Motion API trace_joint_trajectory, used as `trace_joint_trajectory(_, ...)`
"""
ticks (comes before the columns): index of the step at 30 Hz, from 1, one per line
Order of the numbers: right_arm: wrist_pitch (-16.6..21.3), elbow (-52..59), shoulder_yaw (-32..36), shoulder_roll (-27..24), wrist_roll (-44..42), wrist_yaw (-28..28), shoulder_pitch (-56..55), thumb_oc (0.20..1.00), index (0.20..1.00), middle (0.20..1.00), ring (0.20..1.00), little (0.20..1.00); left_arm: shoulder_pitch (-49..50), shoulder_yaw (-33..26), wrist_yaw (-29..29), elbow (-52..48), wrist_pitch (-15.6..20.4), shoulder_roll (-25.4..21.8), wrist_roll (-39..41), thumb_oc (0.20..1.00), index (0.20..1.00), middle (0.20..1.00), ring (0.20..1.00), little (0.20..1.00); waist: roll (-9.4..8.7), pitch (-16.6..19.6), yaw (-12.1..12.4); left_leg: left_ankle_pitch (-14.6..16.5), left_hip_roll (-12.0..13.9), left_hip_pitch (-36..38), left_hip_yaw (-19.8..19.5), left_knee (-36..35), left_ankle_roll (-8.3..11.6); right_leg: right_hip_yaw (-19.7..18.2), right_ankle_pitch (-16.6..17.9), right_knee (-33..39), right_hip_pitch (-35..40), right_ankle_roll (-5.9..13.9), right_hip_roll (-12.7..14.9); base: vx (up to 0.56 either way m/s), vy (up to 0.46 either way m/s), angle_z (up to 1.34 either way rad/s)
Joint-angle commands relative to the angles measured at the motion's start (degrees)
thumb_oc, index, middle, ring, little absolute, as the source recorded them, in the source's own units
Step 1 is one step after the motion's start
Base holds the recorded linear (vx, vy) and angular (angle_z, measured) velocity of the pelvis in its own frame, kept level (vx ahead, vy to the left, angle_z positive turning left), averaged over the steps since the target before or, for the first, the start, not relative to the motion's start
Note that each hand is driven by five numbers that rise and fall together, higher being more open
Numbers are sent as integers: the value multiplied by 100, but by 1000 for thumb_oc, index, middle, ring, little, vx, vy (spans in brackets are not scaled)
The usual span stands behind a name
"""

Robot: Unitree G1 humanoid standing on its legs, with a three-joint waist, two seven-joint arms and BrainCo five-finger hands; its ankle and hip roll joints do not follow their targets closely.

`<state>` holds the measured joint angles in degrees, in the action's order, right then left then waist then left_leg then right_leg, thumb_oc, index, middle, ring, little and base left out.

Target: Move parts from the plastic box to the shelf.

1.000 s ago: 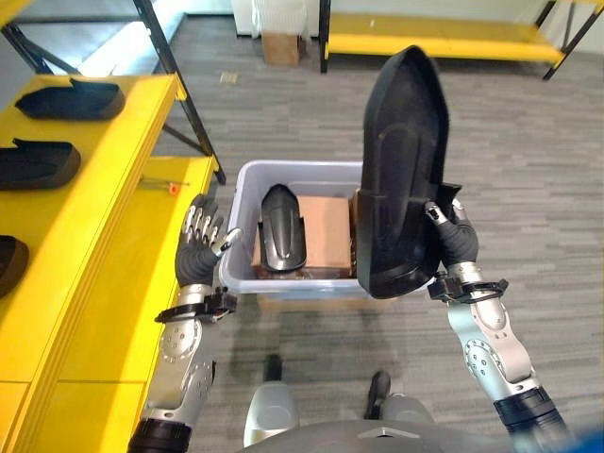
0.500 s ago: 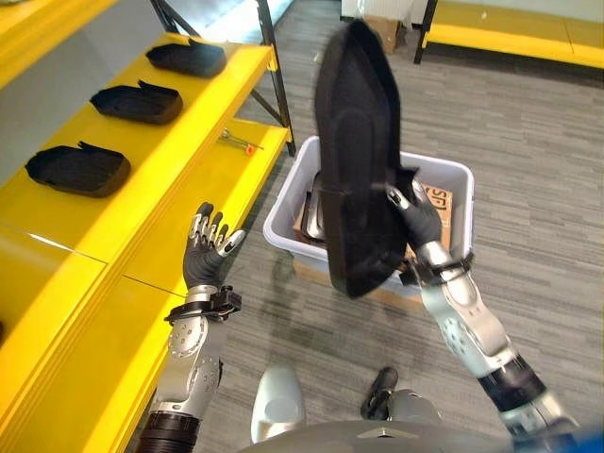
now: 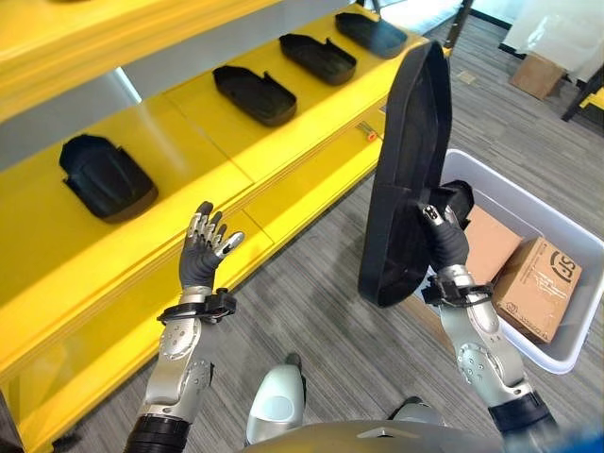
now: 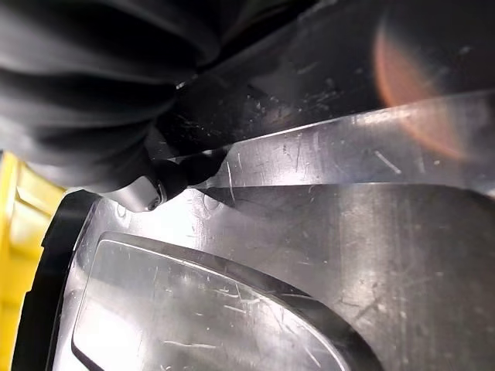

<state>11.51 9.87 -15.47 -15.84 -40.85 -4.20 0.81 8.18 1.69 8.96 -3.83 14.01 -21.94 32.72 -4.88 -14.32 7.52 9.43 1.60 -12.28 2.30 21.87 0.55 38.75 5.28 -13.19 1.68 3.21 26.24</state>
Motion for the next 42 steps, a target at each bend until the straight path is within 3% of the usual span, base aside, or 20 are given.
trace_joint_trajectory(1, 272, 301, 201, -114, -39, 90, 197, 200, 200, 200, 200, 200, -90, -100, -47, -597, 264, -29, -251, 1000, 1000, 1000, 1000, 1000, 94, 120, -99, 43, 185, 545, -55, -765, 83, -103, 236, 45, 11, 852, 330, 51, 283, 45)
trace_joint_trajectory(2, 243, 251, 282, -55, -50, 92, 82, 200, 200, 200, 200, 200, -70, -129, -68, -568, 280, -52, -371, 1000, 1000, 1000, 1000, 1000, 38, 177, -71, 106, -44, 482, -153, -699, -27, -149, 515, 136, 99, 948, 454, 63, 303, 44)
trace_joint_trajectory(4, 227, 232, 271, -15, -84, 105, 27, 200, 200, 200, 200, 200, -64, -140, -51, -549, 277, -62, -408, 1000, 1000, 1000, 1000, 1000, 13, 222, -107, 109, -152, 514, -189, -752, -95, -242, 647, 97, 79, 970, 508, 83, 270, 44)
trace_joint_trajectory(5, 190, 209, 273, 57, -138, 136, -89, 200, 200, 200, 200, 200, -58, -171, -37, -512, 286, -105, -434, 1000, 1000, 1000, 1000, 1000, 17, 314, -255, 76, -251, 609, -286, -905, -177, -779, 886, 67, 43, 959, 458, 76, 145, 74)
trace_joint_trajectory(6, 189, 211, 268, 58, -139, 137, -94, 200, 200, 200, 200, 200, -52, -174, -38, -512, 287, -105, -434, 1000, 1000, 1000, 1000, 1000, 13, 321, -242, 71, -251, 616, -269, -921, -180, -805, 889, 59, 21, 960, 463, 97, 234, 75)
trace_joint_trajectory(7, 216, 303, 342, 84, -218, 217, -271, 200, 200, 200, 200, 200, -166, -140, 16, -331, 369, -158, -507, 1000, 1000, 1000, 1000, 1000, 29, 398, -660, -230, -389, 661, -579, -1259, -234, -2570, 1024, 304, -423, 689, -141, 17, 96, 54)
trace_joint_trajectory(8, 215, 305, 343, 82, -218, 217, -272, 200, 200, 200, 200, 200, -170, -138, 15, -325, 373, -157, -506, 1000, 1000, 1000, 1000, 1000, 27, 418, -638, -251, -385, 648, -556, -1283, -234, -2601, 1034, 301, -467, 684, -143, 64, 157, 53)
trace_joint_trajectory(9, 198, 357, 359, 37, -280, 257, -371, 200, 200, 200, 200, 200, -232, -100, 23, -227, 382, -170, -501, 1000, 1000, 1000, 1000, 1000, 49, 418, -742, -309, -414, 709, -711, -1381, -236, -3238, 928, 335, -570, 659, -496, 42, 62, 75)
trace_joint_trajectory(10, 198, 357, 359, 37, -280, 257, -371, 200, 200, 200, 200, 200, -232, -100, 23, -227, 382, -170, -501, 1000, 1000, 1000, 1000, 1000, 49, 418, -742, -309, -414, 709, -711, -1381, -236, -3238, 928, 335, -570, 659, -496, 110, 172, 66)
trace_joint_trajectory(11, 162, 403, 351, -51, -367, 361, -495, 200, 200, 200, 200, 200, -295, -46, 57, -190, 344, -174, -609, 1000, 1000, 1000, 1000, 1000, 60, 415, -903, -472, -414, 855, -919, -1669, -294, -3663, 348, 180, -689, 513, -1233, 72, 147, 41)
trace_joint_trajectory(14, 128, 337, 355, -82, -418, 450, -515, 200, 200, 200, 200, 200, -174, -115, 50, -251, 299, -116, -692, 1000, 1000, 1000, 1000, 1000, 37, 491, -924, -641, -381, 983, -905, -1951, -370, -3386, -332, 77, -872, 304, -1945, 55, 110, 47)
trace_joint_trajectory(17, 115, 216, 284, -98, -451, 478, -431, 200, 200, 200, 200, 200, -4, -181, 23, -340, 278, -9, -662, 1000, 1000, 1000, 1000, 1000, -12, 571, -875, -720, -460, 1072, -875, -2047, -363, -3348, -593, 277, -826, 195, -2432, 33, 24, -26)
trace_joint_trajectory(19, 140, 198, 188, -143, -522, 435, -312, 200, 200, 200, 200, 200, 90, -127, -39, -365, 309, 78, -540, 1000, 1000, 1000, 1000, 1000, -28, 632, -812, -702, -507, 1050, -897, -1970, -319, -3723, -604, 705, -569, 114, -2493, 57, -92, -9)
trace_joint_trajectory(26, 156, 267, 242, -347, -544, 464, -250, 200, 200, 200, 200, 200, 212, -113, -139, -434, 288, 148, -364, 1000, 1000, 1000, 1000, 1000, 11, 586, -659, -553, -663, 740, -947, -1262, -129, -3376, -567, 1118, -263, 19, -2278, -13, -55, 33)
trace_joint_trajectory(28, 193, 243, 305, -430, -493, 375, -154, 200, 200, 200, 200, 200, 134, -107, -171, -470, 290, 105, -349, 1000, 1000, 1000, 1000, 1000, -56, 516, -755, -351, -228, 702, -556, -936, -47, -3268, -567, 1002, -364, 1, -2067, -121, 59, 54)
trace_joint_trajectory(30, 192, 247, 290, -441, -533, 369, -179, 200, 200, 200, 200, 200, 138, -116, -145, -510, 326, 98, -341, 1000, 1000, 1000, 1000, 1000, -44, 516, -775, -419, 156, 846, -618, -909, 39, -3265, -665, 869, -413, -21, -2025, -66, 71, 64)
trace_joint_trajectory(33, 201, 194, 262, -443, -545, 257, -218, 200, 200, 200, 200, 200, 45, -97, -34, -524, 284, 139, -265, 1000, 1000, 1000, 1000, 1000, 117, 640, -1013, -1369, 1402, 1152, -352, -1438, 233, -3059, -948, 282, -768, -31, -1858, -55, 182, 36)
trace_joint_trajectory(35, 204, 175, 294, -466, -539, 208, -298, 200, 200, 200, 200, 200, -20, -41, -36, -506, 270, 161, -174, 1000, 1000, 1000, 1000, 1000, 305, 687, -1132, -2018, 1937, 1208, -216, -1969, 421, -2888, -1145, -177, -1026, -7, -1692, -75, 283, 66)
trace_joint_trajectory(38, 249, 128, 409, -526, -549, 107, -395, 200, 200, 200, 200, 200, -225, 125, -35, -461, 239, 169, -81, 1000, 1000, 1000, 1000, 1000, 476, 662, -1172, -2651, 2261, 1033, -139, -2446, 705, -2750, -1268, -650, -1227, 127, -1318, -68, 310, 80)
trace_joint_trajectory(42, 282, 121, 483, -518, -524, 94, -451, 200, 200, 200, 200, 200, -220, 217, -199, -486, 230, 151, -26, 1000, 1000, 1000, 1000, 1000, 622, 645, -1108, -2451, 2272, 1069, 1, -2629, 870, -2786, -1142, -762, -1235, 282, -1098, 12, 274, 60)
